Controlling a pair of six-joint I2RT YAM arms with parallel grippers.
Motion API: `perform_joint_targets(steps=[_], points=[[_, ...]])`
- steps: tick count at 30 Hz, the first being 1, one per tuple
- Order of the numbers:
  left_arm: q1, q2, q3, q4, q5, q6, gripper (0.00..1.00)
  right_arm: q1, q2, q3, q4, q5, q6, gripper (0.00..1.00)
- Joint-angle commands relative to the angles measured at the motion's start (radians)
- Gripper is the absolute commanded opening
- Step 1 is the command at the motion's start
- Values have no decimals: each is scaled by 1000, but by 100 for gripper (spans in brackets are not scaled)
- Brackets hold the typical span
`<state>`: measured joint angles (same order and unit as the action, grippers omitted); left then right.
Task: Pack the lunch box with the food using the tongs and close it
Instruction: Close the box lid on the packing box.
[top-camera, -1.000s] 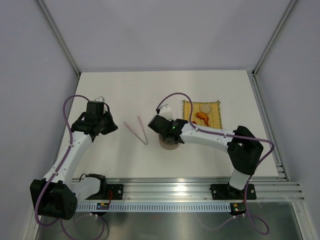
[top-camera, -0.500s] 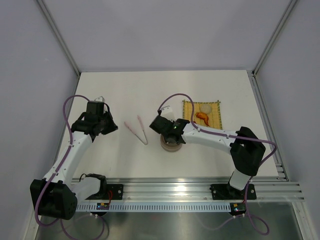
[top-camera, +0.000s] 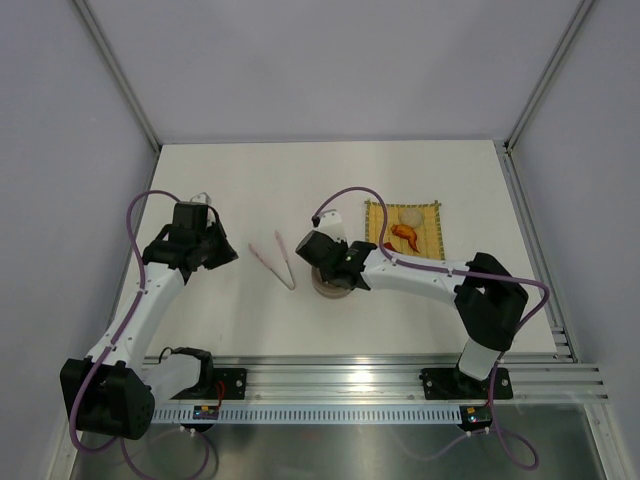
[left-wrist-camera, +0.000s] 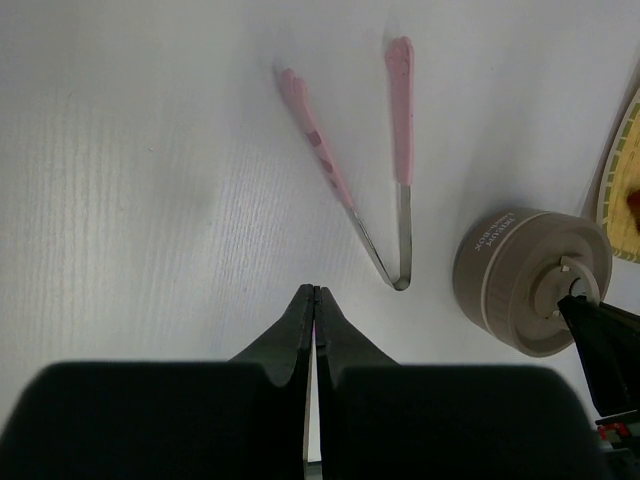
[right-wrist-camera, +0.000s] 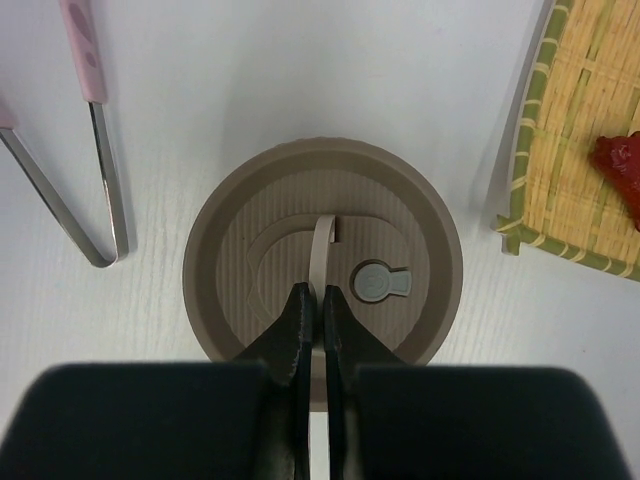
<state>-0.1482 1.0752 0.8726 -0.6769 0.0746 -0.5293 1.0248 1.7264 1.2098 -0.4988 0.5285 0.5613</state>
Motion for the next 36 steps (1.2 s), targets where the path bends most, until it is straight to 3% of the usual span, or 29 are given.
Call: perform_joint_targets(steps=[1, 8, 14, 17, 19, 22, 24, 27, 36], points=[[4, -6, -14, 62, 45, -9, 0, 17, 113, 23, -73, -94, 43, 0], [-13, -11, -24, 83, 82, -20, 0, 17, 133, 13, -35, -180, 66, 1], [-103, 2, -26, 129, 116, -49, 0, 17, -40, 59, -41, -196, 32, 50], [-184, 38, -9, 154, 106, -77, 0, 17, -116, 80, -61, -161, 17, 67], [-224, 63, 12, 175, 109, -98, 0, 17, -166, 76, -64, -133, 25, 68], [-306, 110, 31, 204, 120, -118, 0, 3, -214, 31, -50, -130, 55, 59], [-349, 153, 38, 232, 131, -132, 0, -29, -220, -10, -41, -151, 87, 32], [-379, 202, 39, 272, 152, -143, 0, -90, -218, -59, -14, -240, 109, 1], [-404, 371, 34, 356, 182, -124, 0, -144, -104, -35, -4, -361, 66, 0]])
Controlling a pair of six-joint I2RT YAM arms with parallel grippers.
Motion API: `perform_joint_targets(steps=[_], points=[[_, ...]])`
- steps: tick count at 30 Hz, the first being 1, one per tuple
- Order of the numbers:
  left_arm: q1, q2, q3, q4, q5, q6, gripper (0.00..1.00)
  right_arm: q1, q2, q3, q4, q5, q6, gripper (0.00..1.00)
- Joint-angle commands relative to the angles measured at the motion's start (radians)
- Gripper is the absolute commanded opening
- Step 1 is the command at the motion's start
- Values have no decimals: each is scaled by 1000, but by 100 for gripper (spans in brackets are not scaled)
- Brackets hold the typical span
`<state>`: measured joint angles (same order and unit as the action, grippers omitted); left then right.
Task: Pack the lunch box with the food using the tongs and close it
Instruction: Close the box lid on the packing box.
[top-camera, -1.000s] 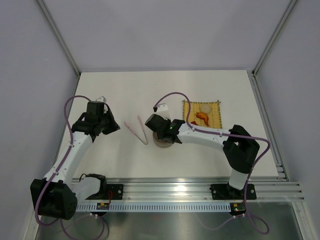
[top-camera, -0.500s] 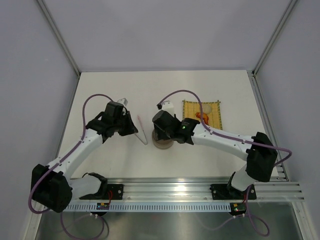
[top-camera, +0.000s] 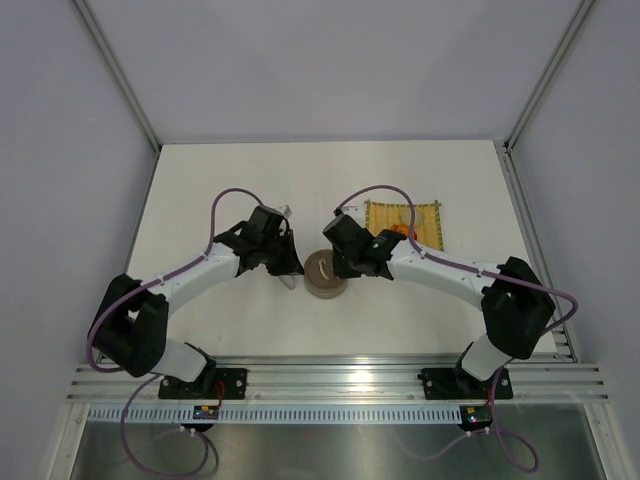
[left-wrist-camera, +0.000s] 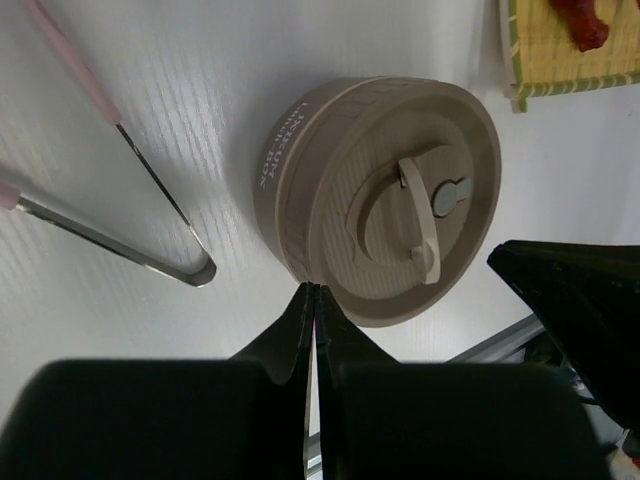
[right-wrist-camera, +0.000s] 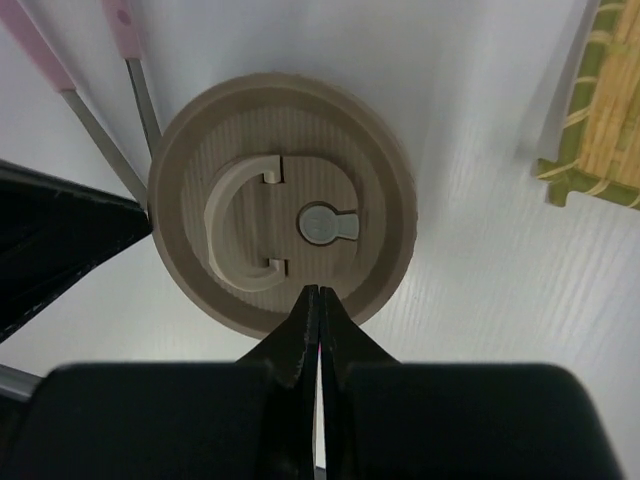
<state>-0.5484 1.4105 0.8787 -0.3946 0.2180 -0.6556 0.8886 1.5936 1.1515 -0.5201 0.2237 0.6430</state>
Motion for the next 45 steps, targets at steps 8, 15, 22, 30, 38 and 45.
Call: perform_joint_targets(steps=[8, 15, 22, 30, 38, 45], points=[[-4, 125, -14, 108, 50, -4, 0, -16, 198, -10, 97, -170, 1, 0], [-4, 36, -26, 57, -14, 4, 0, -16, 128, -9, 92, -167, -6, 0], [-4, -76, 49, -71, -120, 50, 0, -26, -13, 42, -4, 30, -31, 0], [-13, -61, 109, -73, -85, 60, 0, -106, -40, 8, -35, 39, -57, 0], [-70, 18, 149, -47, -63, 48, 0, -108, 94, -1, 6, -46, -62, 0], [-101, 99, 129, 2, -28, 44, 0, -105, 155, -39, 45, -95, -42, 0]])
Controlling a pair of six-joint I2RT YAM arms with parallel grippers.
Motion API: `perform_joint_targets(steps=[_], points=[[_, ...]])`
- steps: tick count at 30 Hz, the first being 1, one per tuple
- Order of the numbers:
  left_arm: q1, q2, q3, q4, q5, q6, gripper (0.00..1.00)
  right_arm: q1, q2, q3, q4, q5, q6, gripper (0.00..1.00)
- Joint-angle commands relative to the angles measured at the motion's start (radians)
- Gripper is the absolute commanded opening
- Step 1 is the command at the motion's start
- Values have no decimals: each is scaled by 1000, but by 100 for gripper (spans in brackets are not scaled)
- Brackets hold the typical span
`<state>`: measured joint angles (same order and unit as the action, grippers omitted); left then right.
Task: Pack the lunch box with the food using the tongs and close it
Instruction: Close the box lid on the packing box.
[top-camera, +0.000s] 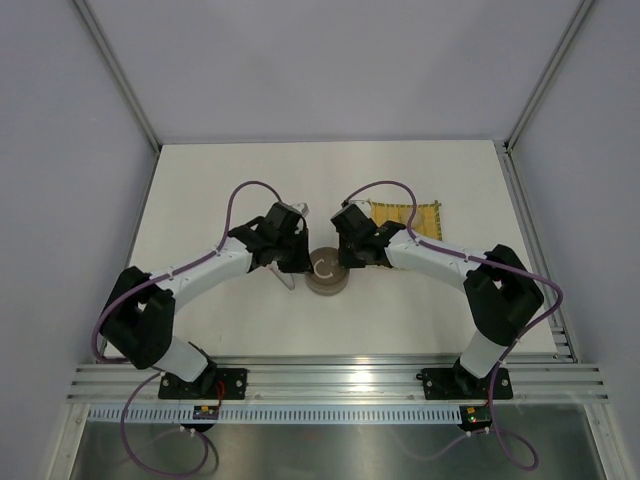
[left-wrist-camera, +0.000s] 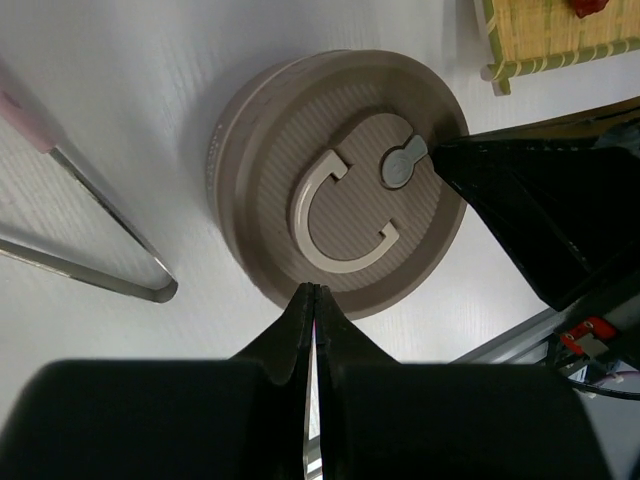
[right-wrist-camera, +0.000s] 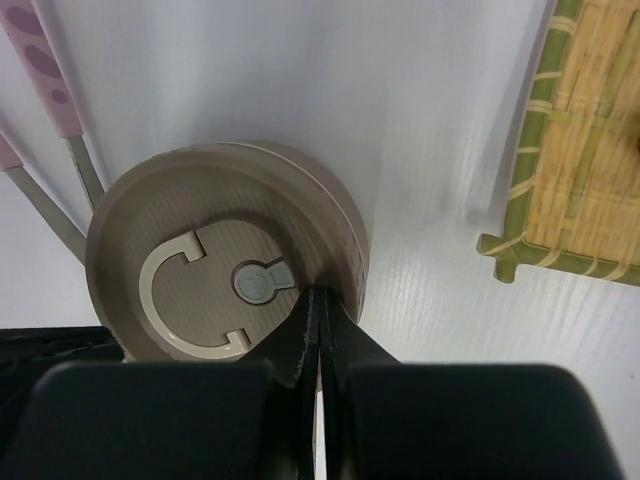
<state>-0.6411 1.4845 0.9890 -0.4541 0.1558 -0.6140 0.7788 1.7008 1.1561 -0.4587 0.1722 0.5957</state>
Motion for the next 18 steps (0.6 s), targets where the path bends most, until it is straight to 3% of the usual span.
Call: perform_joint_targets(steps=[1, 18], points=[[-8, 33, 11, 66, 34, 0, 0, 10, 48, -45, -15, -45, 9, 0], [-6, 129, 7, 52, -41, -10, 0, 97, 31, -56, -34, -45, 50, 0]])
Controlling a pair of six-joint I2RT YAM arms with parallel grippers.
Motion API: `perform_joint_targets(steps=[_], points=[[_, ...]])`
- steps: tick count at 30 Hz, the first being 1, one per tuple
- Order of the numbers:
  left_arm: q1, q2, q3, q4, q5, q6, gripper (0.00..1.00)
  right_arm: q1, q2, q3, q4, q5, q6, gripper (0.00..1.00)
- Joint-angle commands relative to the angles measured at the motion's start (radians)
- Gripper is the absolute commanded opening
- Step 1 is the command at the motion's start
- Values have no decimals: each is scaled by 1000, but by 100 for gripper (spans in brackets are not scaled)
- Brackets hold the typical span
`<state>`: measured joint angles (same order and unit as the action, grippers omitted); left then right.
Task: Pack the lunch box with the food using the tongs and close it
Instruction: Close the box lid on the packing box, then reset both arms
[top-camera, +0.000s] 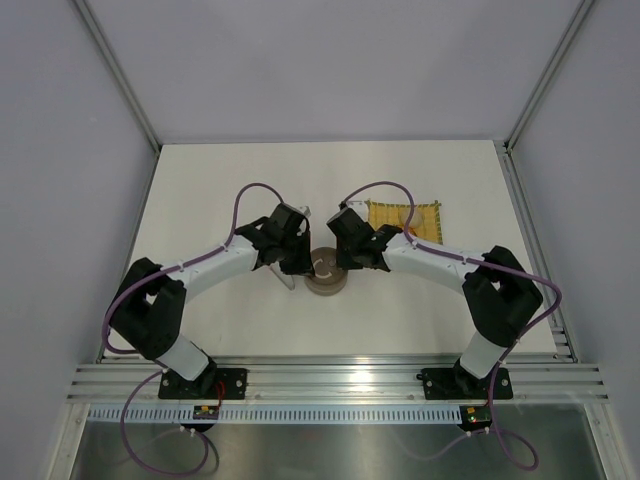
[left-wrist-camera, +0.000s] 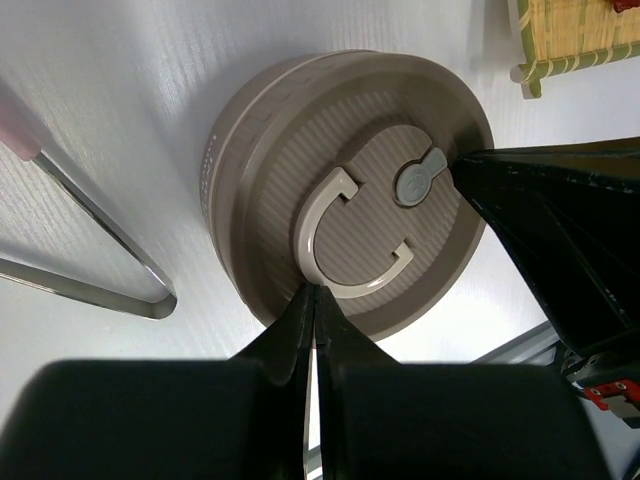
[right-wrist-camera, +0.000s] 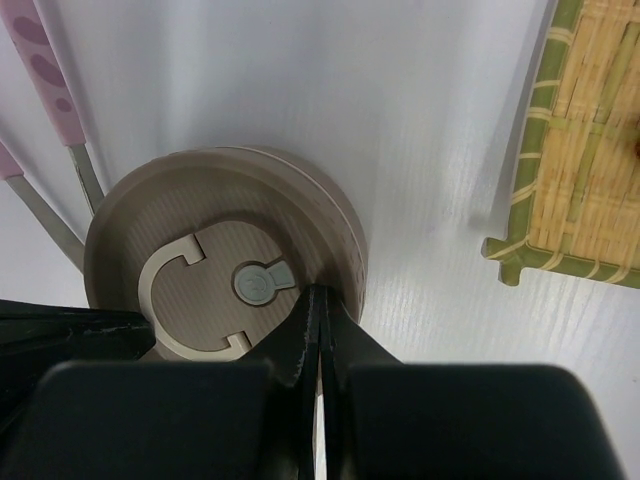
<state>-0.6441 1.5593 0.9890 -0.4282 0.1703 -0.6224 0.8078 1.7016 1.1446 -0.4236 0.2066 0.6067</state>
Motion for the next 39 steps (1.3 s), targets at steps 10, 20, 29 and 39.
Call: perform_joint_targets(steps=[10, 20, 29, 39], points=[[-3, 136, 111, 32, -45, -7, 0, 139, -22, -57, -41, -96, 125, 0], [-5, 67, 197, -32, -68, 18, 0, 136, -137, 26, -93, 74, 67, 0], [-5, -109, 295, -147, -124, 56, 0, 93, -327, 100, -222, 281, 34, 3], [23, -398, 266, -237, -365, 180, 35, -99, -579, 12, -483, 479, 158, 99]])
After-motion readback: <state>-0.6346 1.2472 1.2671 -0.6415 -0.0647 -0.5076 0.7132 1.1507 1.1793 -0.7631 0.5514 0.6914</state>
